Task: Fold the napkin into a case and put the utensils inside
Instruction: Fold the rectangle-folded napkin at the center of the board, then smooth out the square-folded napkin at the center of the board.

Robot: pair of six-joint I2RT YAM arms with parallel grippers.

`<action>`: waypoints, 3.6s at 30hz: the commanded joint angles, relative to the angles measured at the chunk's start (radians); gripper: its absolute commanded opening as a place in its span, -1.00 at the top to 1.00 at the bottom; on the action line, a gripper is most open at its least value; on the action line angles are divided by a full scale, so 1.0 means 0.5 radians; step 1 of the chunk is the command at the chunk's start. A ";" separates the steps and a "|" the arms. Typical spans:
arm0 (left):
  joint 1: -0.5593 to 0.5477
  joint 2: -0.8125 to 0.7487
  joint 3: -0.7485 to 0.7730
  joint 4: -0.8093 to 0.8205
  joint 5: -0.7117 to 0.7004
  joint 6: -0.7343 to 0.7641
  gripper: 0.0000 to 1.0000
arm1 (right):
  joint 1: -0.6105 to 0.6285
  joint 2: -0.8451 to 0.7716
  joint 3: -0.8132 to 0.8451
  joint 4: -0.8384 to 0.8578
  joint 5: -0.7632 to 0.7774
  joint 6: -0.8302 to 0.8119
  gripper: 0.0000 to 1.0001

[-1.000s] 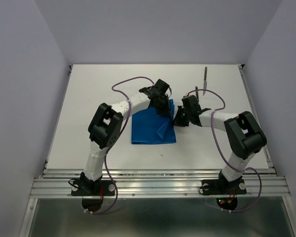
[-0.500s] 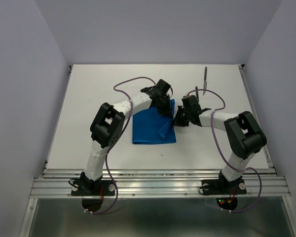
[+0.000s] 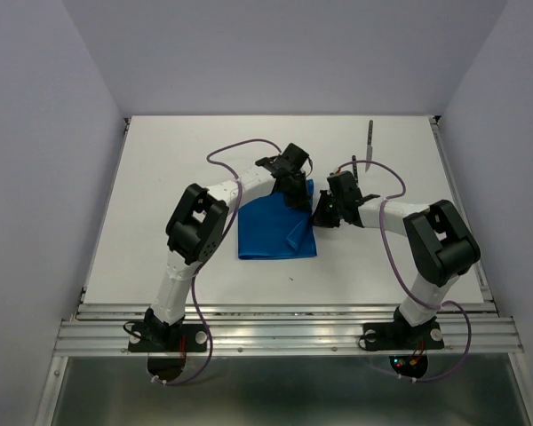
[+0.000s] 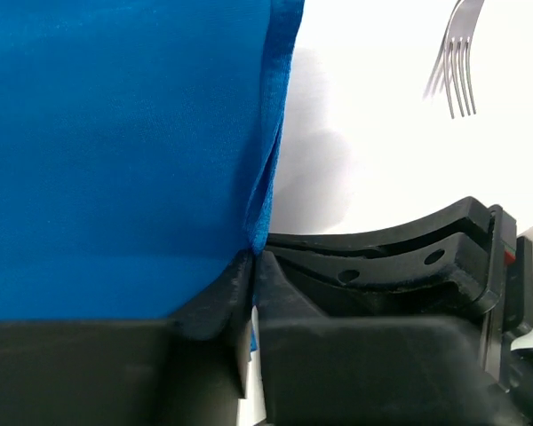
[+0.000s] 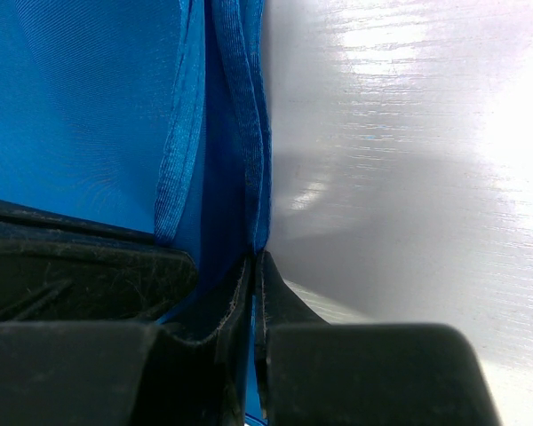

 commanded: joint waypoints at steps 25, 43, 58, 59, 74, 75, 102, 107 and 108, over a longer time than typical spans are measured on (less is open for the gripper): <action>0.124 -0.612 -0.415 0.095 -0.106 0.093 -0.10 | 0.027 -0.516 -0.003 -0.503 0.692 -0.127 0.33; 0.260 -0.760 -0.774 0.181 -0.130 0.130 -0.05 | -0.046 -0.109 0.258 -0.359 0.144 -0.256 -0.03; 0.272 -0.784 -0.839 0.202 -0.121 0.130 -0.04 | -0.046 -0.102 0.034 -0.224 0.143 -0.148 0.33; 0.272 -0.784 -0.842 0.205 -0.121 0.130 -0.04 | -0.046 -0.102 0.028 -0.224 0.149 -0.145 0.38; 0.275 -0.766 -0.830 0.211 -0.121 0.112 -0.04 | -0.046 -0.360 0.037 -0.286 0.235 -0.204 0.92; 0.272 -0.760 -0.826 0.211 -0.121 0.112 -0.04 | -0.046 -0.384 0.028 -0.286 0.238 -0.207 0.92; 0.290 -0.857 -0.912 0.178 -0.179 0.112 -0.04 | -0.046 -0.664 -0.392 -0.479 0.367 -0.084 0.37; 0.287 -1.020 -1.102 0.138 -0.317 0.136 -0.21 | -0.046 -0.704 -0.435 -0.491 0.392 -0.072 0.22; 0.287 -1.078 -1.145 0.132 -0.348 0.139 -0.29 | -0.046 -0.707 -0.445 -0.491 0.383 -0.069 0.21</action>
